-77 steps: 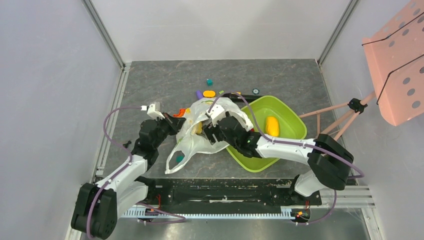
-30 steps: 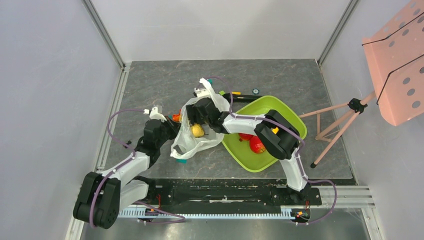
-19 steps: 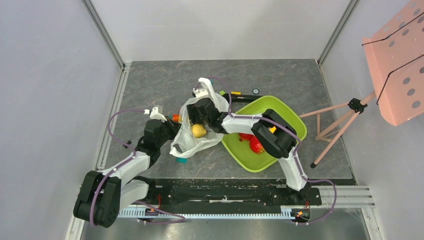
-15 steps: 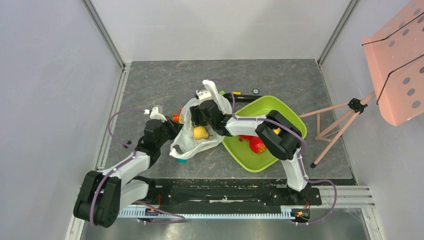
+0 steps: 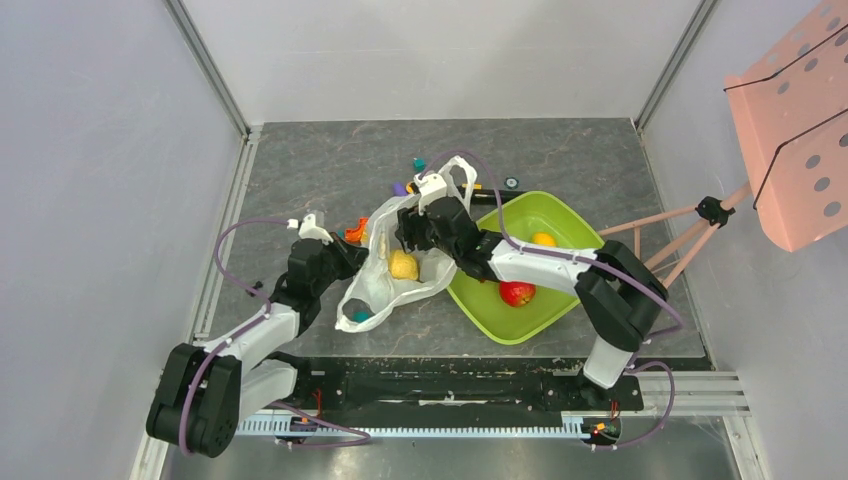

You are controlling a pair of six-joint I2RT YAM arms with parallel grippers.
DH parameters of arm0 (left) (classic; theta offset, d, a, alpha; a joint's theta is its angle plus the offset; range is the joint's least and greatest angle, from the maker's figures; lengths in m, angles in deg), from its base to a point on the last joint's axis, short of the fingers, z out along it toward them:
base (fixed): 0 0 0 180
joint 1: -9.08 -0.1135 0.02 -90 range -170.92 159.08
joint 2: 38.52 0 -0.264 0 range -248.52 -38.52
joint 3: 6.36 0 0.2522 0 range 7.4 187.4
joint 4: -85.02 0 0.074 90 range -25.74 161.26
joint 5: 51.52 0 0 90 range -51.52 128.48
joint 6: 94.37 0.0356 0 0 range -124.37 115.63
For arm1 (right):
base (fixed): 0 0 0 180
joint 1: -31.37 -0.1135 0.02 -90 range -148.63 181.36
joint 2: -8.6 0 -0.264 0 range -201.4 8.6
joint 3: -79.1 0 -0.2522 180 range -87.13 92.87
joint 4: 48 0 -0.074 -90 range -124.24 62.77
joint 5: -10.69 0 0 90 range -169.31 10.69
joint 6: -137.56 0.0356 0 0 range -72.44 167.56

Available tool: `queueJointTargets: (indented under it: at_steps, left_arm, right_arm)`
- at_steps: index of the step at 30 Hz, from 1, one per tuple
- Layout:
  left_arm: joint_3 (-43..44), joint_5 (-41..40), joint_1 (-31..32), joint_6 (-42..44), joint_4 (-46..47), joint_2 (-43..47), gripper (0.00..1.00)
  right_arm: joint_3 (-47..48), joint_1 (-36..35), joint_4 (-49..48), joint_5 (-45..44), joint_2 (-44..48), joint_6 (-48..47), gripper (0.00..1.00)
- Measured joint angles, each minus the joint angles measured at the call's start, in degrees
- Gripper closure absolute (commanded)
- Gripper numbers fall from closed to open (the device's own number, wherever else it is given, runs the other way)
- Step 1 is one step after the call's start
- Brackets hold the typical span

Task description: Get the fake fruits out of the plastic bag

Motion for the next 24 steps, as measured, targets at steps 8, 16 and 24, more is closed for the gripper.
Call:
queueJointTargets:
  at_steps: [8,16,24]
  left_arm:
    - [0.0,-0.6,0.0,-0.5,-0.1,1.2,0.98]
    - [0.0,-0.5,0.0,-1.0,-0.1,1.2,0.98]
    - [0.0,-0.4,0.0,-1.1,-0.1,1.3,0.98]
  right_arm:
    - [-1.4,-0.4,4.4,11.8,4.5,-0.5,0.45]
    - [-2.2,-6.4,9.9,19.2,5.7,-3.9,0.44]
    - [0.9,-12.8,16.6,15.8,6.1,-8.1,0.43]
